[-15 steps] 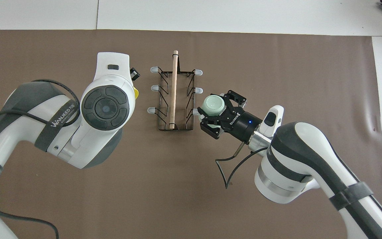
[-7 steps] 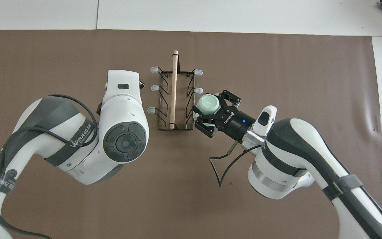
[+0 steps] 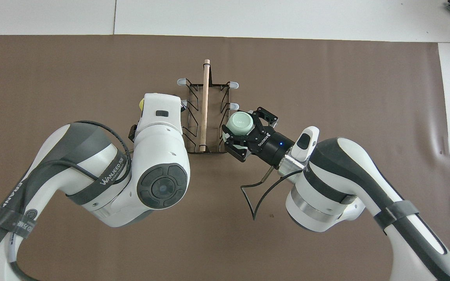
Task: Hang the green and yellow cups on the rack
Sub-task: 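Carry the yellow cup to the rack while the right gripper carries the green cup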
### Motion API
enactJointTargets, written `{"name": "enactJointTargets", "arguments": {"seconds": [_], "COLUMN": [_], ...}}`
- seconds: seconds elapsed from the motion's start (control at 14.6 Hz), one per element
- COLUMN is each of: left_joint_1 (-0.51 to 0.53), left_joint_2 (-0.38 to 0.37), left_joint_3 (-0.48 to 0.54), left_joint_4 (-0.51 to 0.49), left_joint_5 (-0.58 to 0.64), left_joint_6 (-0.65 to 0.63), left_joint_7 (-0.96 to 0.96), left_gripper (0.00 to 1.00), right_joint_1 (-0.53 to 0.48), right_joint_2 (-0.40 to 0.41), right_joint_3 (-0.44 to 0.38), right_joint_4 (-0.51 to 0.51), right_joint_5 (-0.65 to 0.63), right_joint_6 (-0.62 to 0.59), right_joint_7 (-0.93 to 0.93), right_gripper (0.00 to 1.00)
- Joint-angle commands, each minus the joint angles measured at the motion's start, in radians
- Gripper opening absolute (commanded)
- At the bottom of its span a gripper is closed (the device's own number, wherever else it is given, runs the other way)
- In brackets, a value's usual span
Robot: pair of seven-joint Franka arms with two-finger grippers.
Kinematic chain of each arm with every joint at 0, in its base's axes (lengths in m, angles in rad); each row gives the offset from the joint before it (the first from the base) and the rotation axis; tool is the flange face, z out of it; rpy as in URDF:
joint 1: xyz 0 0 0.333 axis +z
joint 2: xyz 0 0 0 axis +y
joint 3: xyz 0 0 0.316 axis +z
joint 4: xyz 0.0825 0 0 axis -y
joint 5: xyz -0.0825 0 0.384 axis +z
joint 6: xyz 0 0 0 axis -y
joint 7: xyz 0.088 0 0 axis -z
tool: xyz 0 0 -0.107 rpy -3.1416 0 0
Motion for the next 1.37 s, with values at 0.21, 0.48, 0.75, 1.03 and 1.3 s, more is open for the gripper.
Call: {"name": "enactJointTargets", "arguments": {"seconds": [0.21, 0.48, 0.75, 1.03, 1.3], "left_joint_1": [-0.045, -0.059, -0.057, -0.059, -0.079], "left_joint_2": [-0.076, -0.069, -0.043, -0.025, 0.0], "left_joint_3": [0.016, 0.016, 0.016, 0.016, 0.016], "left_joint_4": [-0.117, -0.117, -0.114, -0.105, -0.094], "left_joint_5": [0.117, 0.141, 0.195, 0.25, 0.332], "left_joint_6": [0.035, 0.046, 0.06, 0.072, 0.061], "left_joint_7": [-0.051, -0.063, -0.071, -0.105, -0.208], "left_gripper": [0.0, 0.0, 0.0, 0.0, 0.0], "right_joint_1": [0.006, 0.006, 0.003, 0.024, 0.024], "right_joint_2": [0.038, 0.047, 0.119, 0.179, 0.198], "right_joint_3": [0.002, 0.002, 0.003, 0.002, 0.002], "right_joint_4": [0.019, 0.013, 0.016, 0.017, 0.019], "right_joint_5": [0.061, 0.073, 0.176, 0.287, 0.29], "right_joint_6": [-0.005, -0.001, -0.03, -0.115, -0.129], "right_joint_7": [-0.08, -0.107, -0.251, -0.353, -0.358], "right_gripper": [0.0, 0.0, 0.0, 0.0, 0.0]}}
